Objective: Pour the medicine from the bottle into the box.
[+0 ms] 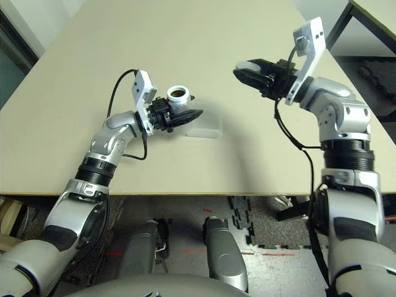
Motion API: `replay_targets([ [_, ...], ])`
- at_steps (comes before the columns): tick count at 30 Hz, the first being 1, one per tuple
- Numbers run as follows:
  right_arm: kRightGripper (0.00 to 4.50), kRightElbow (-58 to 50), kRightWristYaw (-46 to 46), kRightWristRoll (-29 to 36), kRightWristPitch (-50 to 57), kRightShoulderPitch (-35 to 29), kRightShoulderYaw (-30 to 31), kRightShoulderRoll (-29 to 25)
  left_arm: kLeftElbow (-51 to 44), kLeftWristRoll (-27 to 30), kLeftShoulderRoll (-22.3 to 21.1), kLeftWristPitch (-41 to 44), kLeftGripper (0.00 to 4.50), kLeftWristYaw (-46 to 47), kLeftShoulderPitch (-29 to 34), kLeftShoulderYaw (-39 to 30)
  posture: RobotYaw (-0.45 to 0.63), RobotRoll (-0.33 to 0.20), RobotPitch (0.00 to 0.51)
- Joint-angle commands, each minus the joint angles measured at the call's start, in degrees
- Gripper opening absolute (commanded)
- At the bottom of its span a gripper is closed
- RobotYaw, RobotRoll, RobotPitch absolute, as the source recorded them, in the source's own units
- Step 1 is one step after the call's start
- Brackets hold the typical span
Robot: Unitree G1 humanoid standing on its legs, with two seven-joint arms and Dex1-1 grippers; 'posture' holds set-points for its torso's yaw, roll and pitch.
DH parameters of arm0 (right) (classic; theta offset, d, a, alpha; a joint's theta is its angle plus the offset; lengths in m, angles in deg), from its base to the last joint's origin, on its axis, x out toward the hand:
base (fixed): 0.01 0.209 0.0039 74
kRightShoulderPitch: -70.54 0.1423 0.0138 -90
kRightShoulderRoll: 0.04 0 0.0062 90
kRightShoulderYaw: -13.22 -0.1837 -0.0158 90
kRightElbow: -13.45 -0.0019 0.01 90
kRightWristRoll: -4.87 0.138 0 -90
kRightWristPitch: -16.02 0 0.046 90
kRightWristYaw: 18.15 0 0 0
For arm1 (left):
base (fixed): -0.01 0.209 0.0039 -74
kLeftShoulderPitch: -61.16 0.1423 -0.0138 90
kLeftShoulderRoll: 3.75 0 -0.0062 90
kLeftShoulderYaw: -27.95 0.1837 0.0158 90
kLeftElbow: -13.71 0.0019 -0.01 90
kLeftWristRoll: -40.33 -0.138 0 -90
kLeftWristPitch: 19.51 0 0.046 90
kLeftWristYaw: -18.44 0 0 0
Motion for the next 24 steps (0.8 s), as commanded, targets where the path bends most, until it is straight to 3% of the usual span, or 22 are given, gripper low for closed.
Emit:
replay_targets([
  [1,2.59,-0.93,-1.98,-3.67,-1.02,-2.18,2.14,-1.17,1.42,-0.79,-0.16,-1.2,2.61,0.27,-0.81,-0.38,-0.25,0.0,0.151],
  [11,2.59,0.15,-6.54,-11.77,-3.92,-4.18,7.33,-0.01,2.46,-1.18,-0.41,-2.45,2.61,1.17,-1.34,-1.02,-0.23,0.0,0.148],
  [18,2.59,5.38,-11.7,-13.88,-8.86,-3.48,6.34,2.58,1.73,-1.17,-1.12,-2.39,2.61,1.45,-0.52,-1.21,-0.22,0.0,0.15],
  [24,4.49,8.39,-14.56,-14.74,-12.17,-2.42,6.17,3.17,2.21,-1.23,-1.43,-2.64,2.61,1.94,-0.85,-1.25,-0.22,0.0,0.149],
])
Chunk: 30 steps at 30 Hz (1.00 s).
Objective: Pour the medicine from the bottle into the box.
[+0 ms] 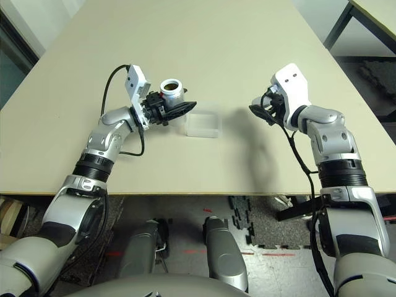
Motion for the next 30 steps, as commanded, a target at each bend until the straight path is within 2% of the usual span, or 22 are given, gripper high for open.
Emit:
replay_targets([
  [1,4.5,1.57,-1.61,-0.92,-1.61,0.6,-0.99,0.39,0.02,-0.84,-0.3,-0.54,2.61,0.34,-0.22,-0.17,-0.22,0.0,0.148],
  [7,4.5,0.7,-1.59,0.44,-1.83,0.13,-1.83,0.76,0.72,-1.16,-0.69,-1.0,2.61,0.65,-0.66,-0.28,-0.23,0.0,0.147],
  [14,4.5,-5.29,8.58,6.69,-0.75,-2.76,-3.26,-0.38,4.78,-4.15,-1.97,-3.36,2.61,3.63,-3.17,-0.54,-0.23,0.0,0.147],
  [20,4.5,-8.38,15.33,10.78,0.05,-4.4,-4.18,-1.49,11.46,-7.1,-3.28,-8.51,2.61,6.03,-7.21,-0.8,-0.24,0.0,0.147],
  [23,4.5,-10.04,21.41,12.81,-0.23,-6.23,-3.31,-2.46,15.91,-10.56,-4.08,-13.84,2.61,9.19,-9.94,-0.26,-0.24,0.0,0.146],
  [30,4.5,-11.05,27.22,12.91,-2.24,-8.07,-2.44,-3.21,23.53,-16.13,-4.83,-21.73,2.61,14.0,-13.76,0.61,-0.24,0.0,0.142],
])
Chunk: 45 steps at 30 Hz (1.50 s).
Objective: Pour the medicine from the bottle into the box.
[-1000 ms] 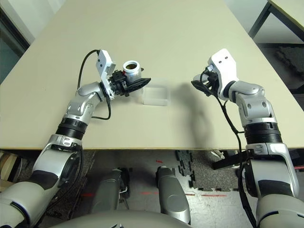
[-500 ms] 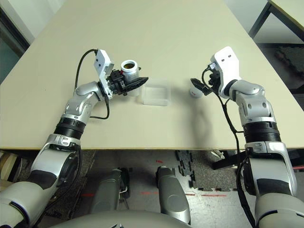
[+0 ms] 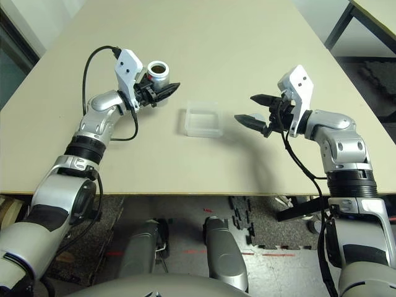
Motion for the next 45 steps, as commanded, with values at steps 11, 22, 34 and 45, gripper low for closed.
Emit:
replay_targets([
  [11,4.5,-1.33,5.83,1.45,-4.02,-1.43,0.45,0.21,6.96,-5.99,-0.22,-6.09,2.61,1.54,-3.58,2.21,-0.24,0.0,0.133],
  [22,4.5,-0.79,4.98,1.51,-5.93,-2.45,0.5,1.23,8.28,-6.6,0.5,-5.48,2.61,2.21,-5.16,1.96,-0.24,0.0,0.124],
  [34,4.5,0.59,3.93,0.97,-6.38,-1.59,0.86,2.08,11.2,-37.93,-2.03,-14.26,2.61,28.16,-11.48,24.38,-0.23,0.0,0.129],
  [45,4.5,2.38,3.45,0.86,-6.49,-0.93,0.81,2.42,19.76,-71.88,1.68,-15.84,2.61,61.61,-23.06,53.91,-0.22,0.0,0.138],
])
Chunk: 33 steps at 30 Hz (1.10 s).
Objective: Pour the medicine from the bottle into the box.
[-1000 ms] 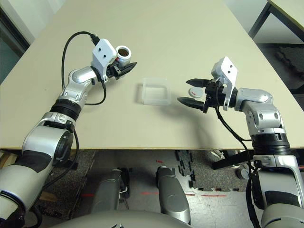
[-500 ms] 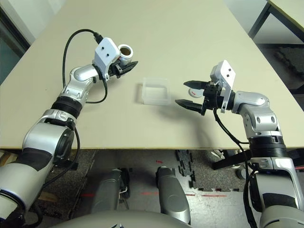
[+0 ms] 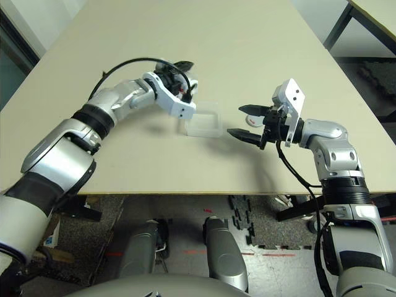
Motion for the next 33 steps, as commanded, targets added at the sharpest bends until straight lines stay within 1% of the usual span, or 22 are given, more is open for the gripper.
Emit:
replay_targets([
  [1,4.5,0.76,-0.16,-0.19,-0.29,0.57,-0.13,0.06,3.1,-7.3,1.2,-0.48,2.61,5.81,-2.84,6.78,-0.22,0.0,0.138],
  [6,4.5,1.25,-0.17,-0.06,-0.21,0.85,-0.12,0.14,6.35,-11.65,2.6,0.1,2.61,8.01,-6.49,11.36,-0.21,0.0,0.141],
  [9,4.5,1.52,-0.17,-0.16,-0.35,0.86,0.0,0.25,7.45,-12.57,3.26,0.3,2.61,8.27,-7.59,12.42,-0.21,0.0,0.141],
  [12,4.5,1.66,-0.22,-0.22,-0.38,0.91,0.06,0.39,8.29,-11.28,3.78,-0.04,2.61,6.93,-7.61,11.24,-0.21,0.0,0.142],
  [14,4.5,1.67,-0.24,-0.26,-0.4,0.87,0.09,0.41,8.71,-8.93,3.92,-0.61,2.61,4.93,-7.28,9.07,-0.21,0.0,0.143],
  [17,4.5,1.74,-0.17,-0.4,-0.49,0.85,0.17,0.34,9.28,-2.94,3.55,-1.97,2.61,-0.38,-6.27,3.56,-0.21,0.0,0.144],
  [18,4.5,1.78,-0.15,-0.45,-0.52,0.89,0.2,0.31,9.5,0.53,3.3,-2.42,2.61,-3.37,-5.75,0.36,-0.21,0.0,0.144],
  [21,4.5,1.99,-0.08,-0.55,-0.6,1.01,0.22,0.23,9.31,5.87,2.28,-2.84,2.61,-8.21,-5.34,-4.79,-0.21,0.0,0.144],
  [22,4.5,2.11,-0.03,-0.62,-0.67,1.05,0.27,0.22,9.44,10.09,2.4,-2.69,2.61,-12.13,-4.57,-8.66,-0.2,0.0,0.144],
  [24,4.5,2.48,0.13,-0.87,-0.93,1.14,0.45,0.19,9.72,24.77,3.87,0.16,2.61,-25.57,-1.55,-22.04,-0.2,0.0,0.143],
  [26,4.5,2.9,0.26,-1.06,-1.19,1.31,0.6,0.26,9.21,35.33,5.21,5.21,2.61,-35.62,0.91,-32.15,-0.19,0.0,0.144],
  [27,4.5,3.11,0.28,-1.11,-1.26,1.44,0.65,0.35,8.69,39.01,5.75,7.47,2.61,-38.62,1.85,-35.79,-0.19,0.0,0.144],
  [29,4.5,3.46,0.37,-1.21,-1.39,1.66,0.78,0.49,7.52,44.52,6.38,10.98,2.61,-42.7,3.37,-41.19,-0.19,0.0,0.144],
  [33,4.5,3.94,0.75,-1.37,-1.56,2.0,1.08,0.54,5.63,53.8,7.33,16.51,2.61,-45.78,6.22,-50.08,-0.18,0.0,0.144],
])
